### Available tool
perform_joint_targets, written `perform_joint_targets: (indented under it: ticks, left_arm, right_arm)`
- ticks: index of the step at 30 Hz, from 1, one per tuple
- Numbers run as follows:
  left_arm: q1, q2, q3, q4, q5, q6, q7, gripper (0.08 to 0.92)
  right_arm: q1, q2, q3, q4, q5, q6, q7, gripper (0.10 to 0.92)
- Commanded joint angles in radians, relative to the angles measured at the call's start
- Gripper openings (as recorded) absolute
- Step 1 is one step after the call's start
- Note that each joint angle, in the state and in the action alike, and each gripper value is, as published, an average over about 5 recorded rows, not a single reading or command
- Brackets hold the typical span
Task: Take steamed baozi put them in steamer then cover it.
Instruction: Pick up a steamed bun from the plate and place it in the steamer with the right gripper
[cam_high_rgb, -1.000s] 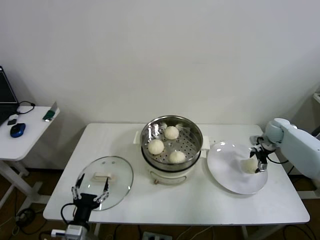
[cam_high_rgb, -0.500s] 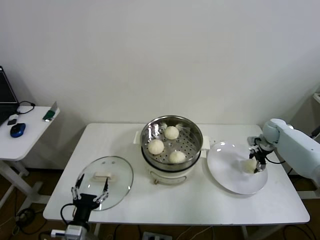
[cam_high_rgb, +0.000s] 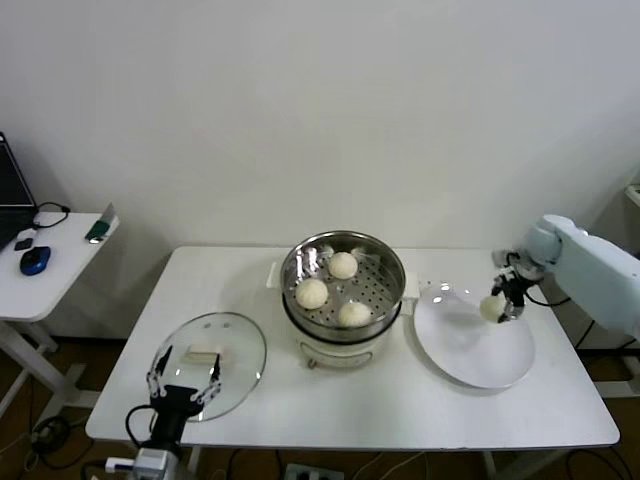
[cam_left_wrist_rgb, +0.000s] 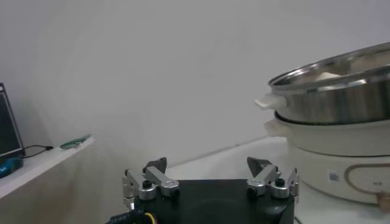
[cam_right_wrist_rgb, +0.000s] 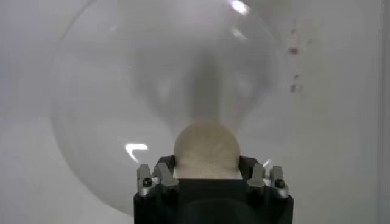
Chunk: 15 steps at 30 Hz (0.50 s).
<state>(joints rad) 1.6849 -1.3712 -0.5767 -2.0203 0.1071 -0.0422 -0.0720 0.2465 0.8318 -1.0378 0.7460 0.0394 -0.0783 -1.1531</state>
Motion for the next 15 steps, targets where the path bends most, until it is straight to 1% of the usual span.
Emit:
perform_joint_targets:
  ticks: [1,4,10,15]
  left_arm:
    - [0.003,-0.004,0.019,-0.01,0.007,0.002,0.008,0.823]
    - [0.008,-0.003,0.029,-0.016,0.01,-0.001,0.008,0.823]
    - [0.028,0.007,0.046,-0.025,0.018,-0.014,0.009,0.823]
    - [0.042,0.012,0.054,-0.028,0.018,-0.025,0.009,0.823]
  right_arm:
    - [0.471,0.105,-0.445,0.04,0.476,-0.085,0.015,0.679]
    - [0.568,0.168,-0.54,0.055,0.605,-0.114,0.028,0.682]
    - [0.661,0.289,-0.665,0.114,0.846,-0.17,0.062,0.687]
    - [0.67,0.357,-0.708,0.19,0.929,-0.206,0.103,0.684]
